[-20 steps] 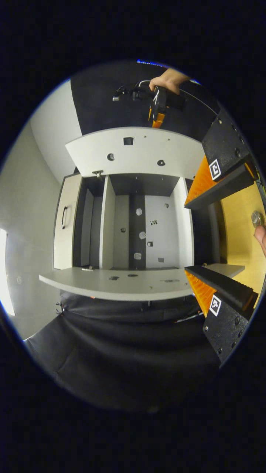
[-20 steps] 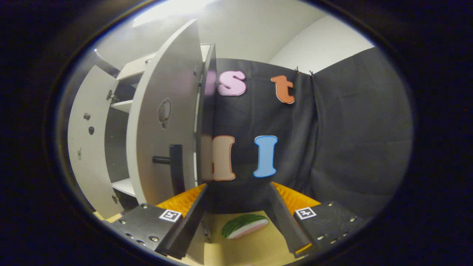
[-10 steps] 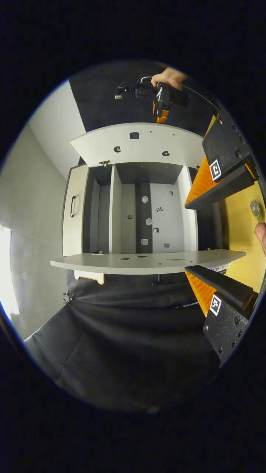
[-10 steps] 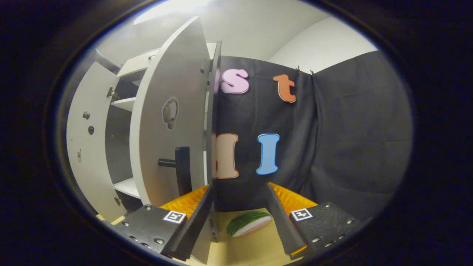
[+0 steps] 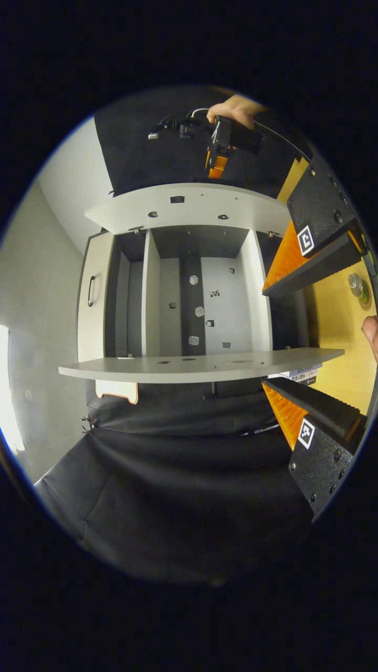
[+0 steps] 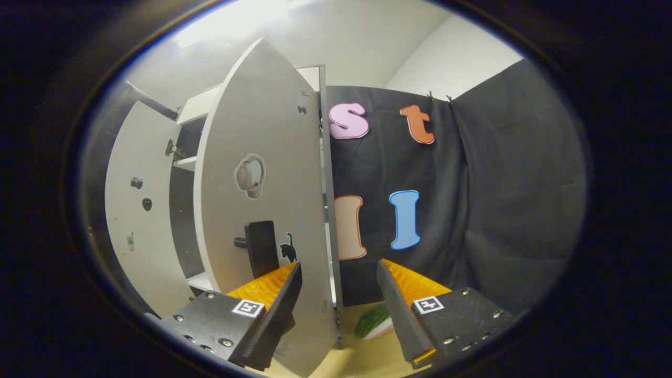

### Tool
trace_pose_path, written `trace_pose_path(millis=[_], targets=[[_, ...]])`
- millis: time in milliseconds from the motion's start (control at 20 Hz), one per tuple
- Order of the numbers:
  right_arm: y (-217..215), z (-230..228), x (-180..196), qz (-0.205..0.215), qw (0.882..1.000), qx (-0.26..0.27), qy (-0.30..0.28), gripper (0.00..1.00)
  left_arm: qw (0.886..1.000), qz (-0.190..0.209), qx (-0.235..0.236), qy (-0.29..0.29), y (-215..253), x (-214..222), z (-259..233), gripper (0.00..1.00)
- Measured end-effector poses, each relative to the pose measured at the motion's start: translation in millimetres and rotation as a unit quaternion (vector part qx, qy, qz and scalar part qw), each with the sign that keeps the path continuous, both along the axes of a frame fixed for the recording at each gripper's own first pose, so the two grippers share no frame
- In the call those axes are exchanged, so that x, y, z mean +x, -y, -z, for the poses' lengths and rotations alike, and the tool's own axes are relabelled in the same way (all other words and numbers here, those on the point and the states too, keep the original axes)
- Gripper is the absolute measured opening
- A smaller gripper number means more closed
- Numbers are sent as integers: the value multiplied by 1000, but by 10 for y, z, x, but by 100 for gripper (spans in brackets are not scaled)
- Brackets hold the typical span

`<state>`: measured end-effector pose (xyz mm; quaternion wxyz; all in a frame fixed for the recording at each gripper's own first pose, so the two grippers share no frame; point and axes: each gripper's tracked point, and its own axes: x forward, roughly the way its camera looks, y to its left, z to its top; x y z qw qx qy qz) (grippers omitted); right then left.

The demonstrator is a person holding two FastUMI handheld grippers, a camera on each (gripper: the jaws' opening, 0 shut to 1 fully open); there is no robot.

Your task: Grasp the bottle in the cabinet with the left hand and place it on the coaster, then close the right door with the right hand and the left door with the left hand.

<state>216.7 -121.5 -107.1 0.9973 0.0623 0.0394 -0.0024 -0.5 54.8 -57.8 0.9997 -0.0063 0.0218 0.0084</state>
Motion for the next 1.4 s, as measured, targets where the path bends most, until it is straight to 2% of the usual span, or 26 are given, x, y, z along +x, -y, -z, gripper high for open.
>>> trace_pose_path(millis=[400, 700, 750, 800, 1150, 1250, 1400], targets=[[-238, 21, 81, -4, 1000, 20, 1, 88, 1000, -14, -4, 0, -288, 48, 190, 96], [-392, -1, 72, -4, 1000, 15, 7, 88, 1000, -2, 5, 13, -463, 172, 186, 96], [-417, -23, 63, -6, 1000, 17, 14, 92, 1000, -3, 7, 12, -506, 202, 203, 94], [-441, -38, 70, -7, 1000, 18, 19, 88, 1000, -2, 8, 11, -546, 236, 217, 94], [-766, 37, 177, -28, 999, 31, 15, 87, 1000, 10, -4, 7, -805, 431, 286, 96], [-893, 42, 205, -34, 998, 46, 15, 93, 1000, 15, -8, 4, -902, 437, 384, 96], [-983, 36, 286, -32, 998, 50, 18, 93, 1000, 10, -18, -7, -1143, 475, 498, 96]])
